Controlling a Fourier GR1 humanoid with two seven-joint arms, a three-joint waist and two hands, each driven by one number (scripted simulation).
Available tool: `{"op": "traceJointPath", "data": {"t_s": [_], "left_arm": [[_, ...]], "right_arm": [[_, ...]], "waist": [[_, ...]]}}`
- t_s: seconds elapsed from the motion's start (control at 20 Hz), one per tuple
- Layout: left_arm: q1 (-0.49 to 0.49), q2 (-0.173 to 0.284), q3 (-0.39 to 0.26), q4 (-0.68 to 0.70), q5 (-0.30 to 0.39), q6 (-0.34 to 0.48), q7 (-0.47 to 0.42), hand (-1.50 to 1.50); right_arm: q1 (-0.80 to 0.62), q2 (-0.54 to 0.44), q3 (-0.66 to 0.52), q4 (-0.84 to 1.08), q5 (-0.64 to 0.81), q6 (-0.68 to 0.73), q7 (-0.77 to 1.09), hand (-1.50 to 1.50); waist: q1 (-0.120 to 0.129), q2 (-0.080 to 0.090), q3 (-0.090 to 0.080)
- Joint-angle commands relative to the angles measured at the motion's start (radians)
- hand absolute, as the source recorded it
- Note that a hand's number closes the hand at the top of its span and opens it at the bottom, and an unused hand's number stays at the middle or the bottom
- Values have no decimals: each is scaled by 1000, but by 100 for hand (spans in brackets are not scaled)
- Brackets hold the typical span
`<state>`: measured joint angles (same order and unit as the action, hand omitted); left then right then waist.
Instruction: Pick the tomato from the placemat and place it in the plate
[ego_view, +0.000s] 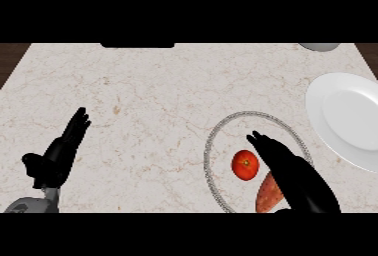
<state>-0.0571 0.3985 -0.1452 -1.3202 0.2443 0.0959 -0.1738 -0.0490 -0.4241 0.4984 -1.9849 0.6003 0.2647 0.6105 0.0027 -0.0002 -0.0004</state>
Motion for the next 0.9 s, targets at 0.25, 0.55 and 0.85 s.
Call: {"op": "traceJointPath", "data": {"t_s": [0.25,0.55,0.85], "left_arm": [[-11,-88,28,49,-100,11,-26,0],[-21,-74,71,0,-98,-47,46,0],[-33,-82,142,35,-118,-101,23,0]], "right_arm": [[-73,137,7,174,92,72,-20,-150],[-106,196,1,340,218,16,-73,-150],[-111,233,-56,386,268,44,-102,-150]], "waist": [[-1,1,0],[1,1,1],[-2,0,0]]}}
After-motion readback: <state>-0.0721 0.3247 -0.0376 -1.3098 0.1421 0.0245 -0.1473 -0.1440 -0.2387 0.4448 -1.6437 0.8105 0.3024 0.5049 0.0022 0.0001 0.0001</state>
